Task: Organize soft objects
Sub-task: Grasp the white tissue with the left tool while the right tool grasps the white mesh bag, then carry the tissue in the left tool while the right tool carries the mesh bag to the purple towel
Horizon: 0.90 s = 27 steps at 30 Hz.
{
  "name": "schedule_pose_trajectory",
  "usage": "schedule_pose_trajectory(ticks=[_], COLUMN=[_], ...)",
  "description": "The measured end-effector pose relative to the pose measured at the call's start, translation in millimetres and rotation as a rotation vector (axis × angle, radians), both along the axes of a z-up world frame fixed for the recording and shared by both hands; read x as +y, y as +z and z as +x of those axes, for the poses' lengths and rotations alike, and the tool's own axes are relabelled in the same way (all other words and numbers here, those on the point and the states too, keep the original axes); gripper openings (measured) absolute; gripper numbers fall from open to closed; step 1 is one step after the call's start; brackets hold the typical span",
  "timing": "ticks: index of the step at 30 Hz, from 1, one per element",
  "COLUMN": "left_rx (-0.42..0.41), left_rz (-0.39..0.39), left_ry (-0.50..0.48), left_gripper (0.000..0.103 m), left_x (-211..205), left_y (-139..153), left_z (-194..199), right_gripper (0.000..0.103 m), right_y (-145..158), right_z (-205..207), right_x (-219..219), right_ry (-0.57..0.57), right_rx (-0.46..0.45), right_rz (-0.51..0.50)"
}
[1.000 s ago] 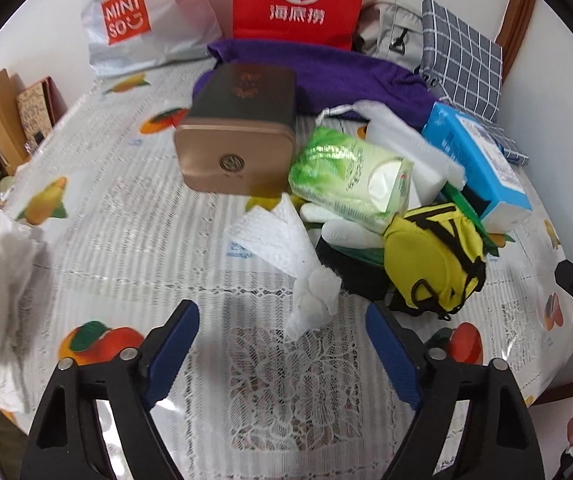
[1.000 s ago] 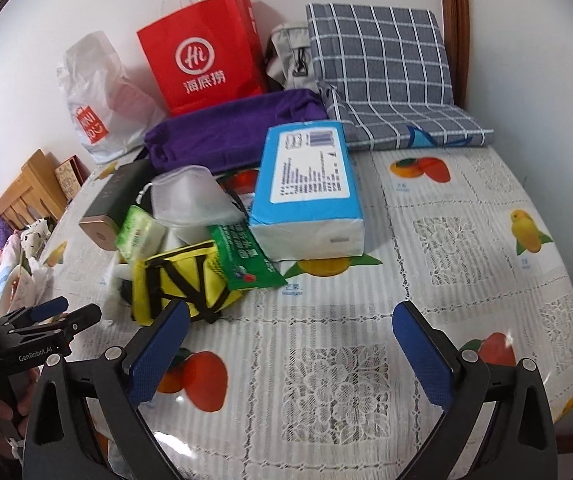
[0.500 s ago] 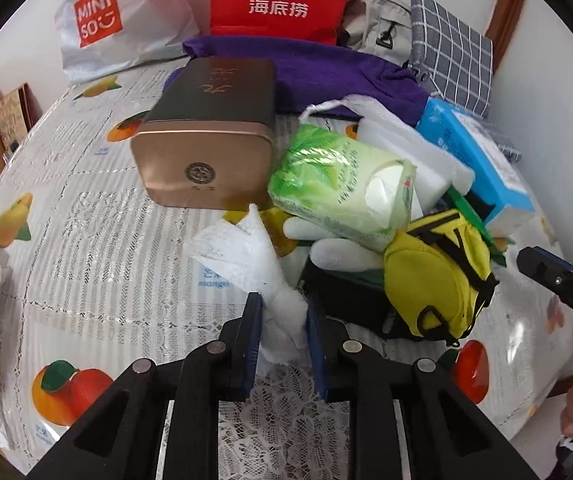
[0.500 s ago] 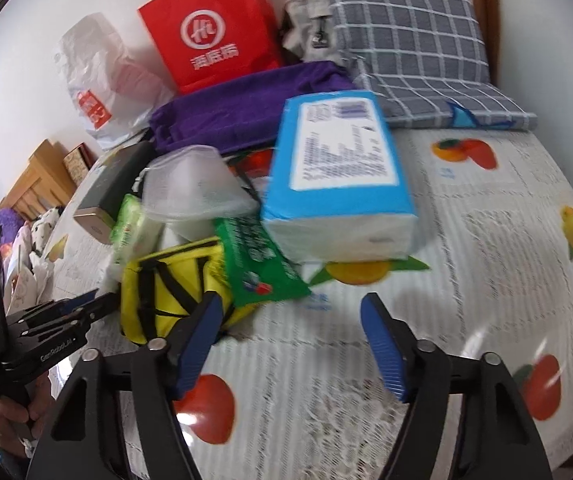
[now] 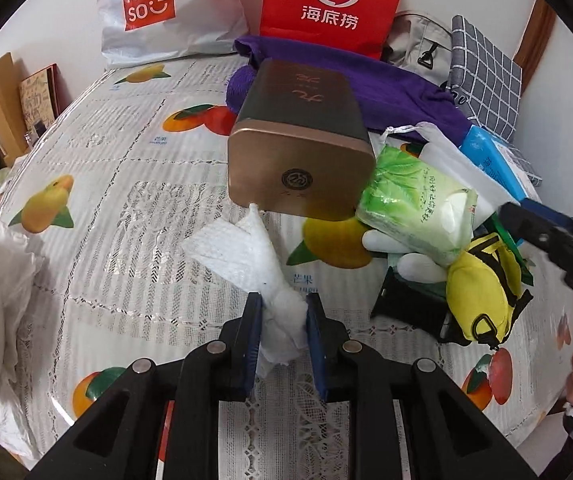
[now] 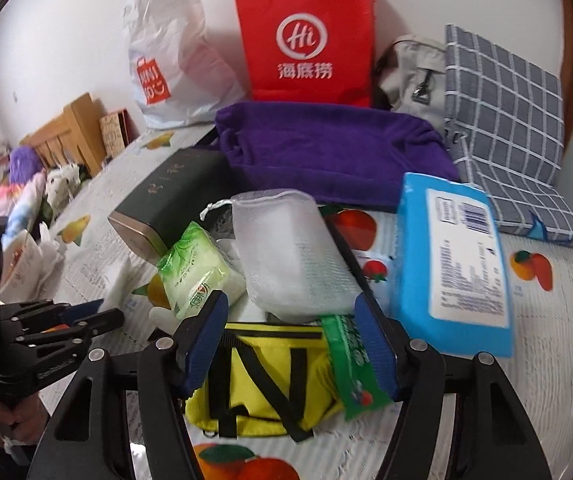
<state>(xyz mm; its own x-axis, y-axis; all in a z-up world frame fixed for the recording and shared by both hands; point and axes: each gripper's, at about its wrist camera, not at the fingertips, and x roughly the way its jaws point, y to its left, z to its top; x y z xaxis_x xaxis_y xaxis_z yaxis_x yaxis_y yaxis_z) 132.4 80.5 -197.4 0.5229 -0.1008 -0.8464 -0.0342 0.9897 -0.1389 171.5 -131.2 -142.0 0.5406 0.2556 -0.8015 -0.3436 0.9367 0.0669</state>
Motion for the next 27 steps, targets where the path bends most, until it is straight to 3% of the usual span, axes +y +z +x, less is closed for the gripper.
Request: schedule_pose_trajectory(ticks=[3,4,5,6,8,12,21,27], left_rx=[-0.003,-0.005,-0.006,-0.006,-0.007,0.000,-0.004,-0.006], left_rz=[-0.013,-0.014,-0.016,-0.018,-0.024,-0.029,0.010,0.011], left_ry=[0.004,0.002,0.001,0.001,0.003,0.020,0.057,0.072], left_gripper=[0.021,0.021,0.021,0.021,0.021,0.021,0.021,0.021], left_x=[0.2,0.2,0.1,0.4,1.1,1.7,-2.7,-7.0], left_y=[-0.7,-0.7,-0.9,-1.3,-1.0,-0.2,13.0,17.8], left_z=[1.1,1.8,2.2,1.6,1.6,-0.6,-19.2,-28.0], right_gripper=[0.049,0.033,0.025,0.024,0.010,0.006,0.006,0.006], right_y=[-8.8,-11.0,-12.3,-12.8,-7.3,12.3,42.2,41.7], right_z=[8.7,10.6,12.4,13.6,11.8,-0.5,-58.3,-93.2], right_x=[8.1,10.1,11.2,11.4,9.2,-2.7,-39.7,-88.8], right_ry=[0.006,0.011,0.014,0.019,0.019,0.025,0.009,-0.031], right_rx=[0.023,0.027,0.029,0.029,0.005,-0.025,-0.060,0.000], right_rz=[-0.024,-0.027,-0.028,-0.031,-0.023,0.056,0.099,0.195])
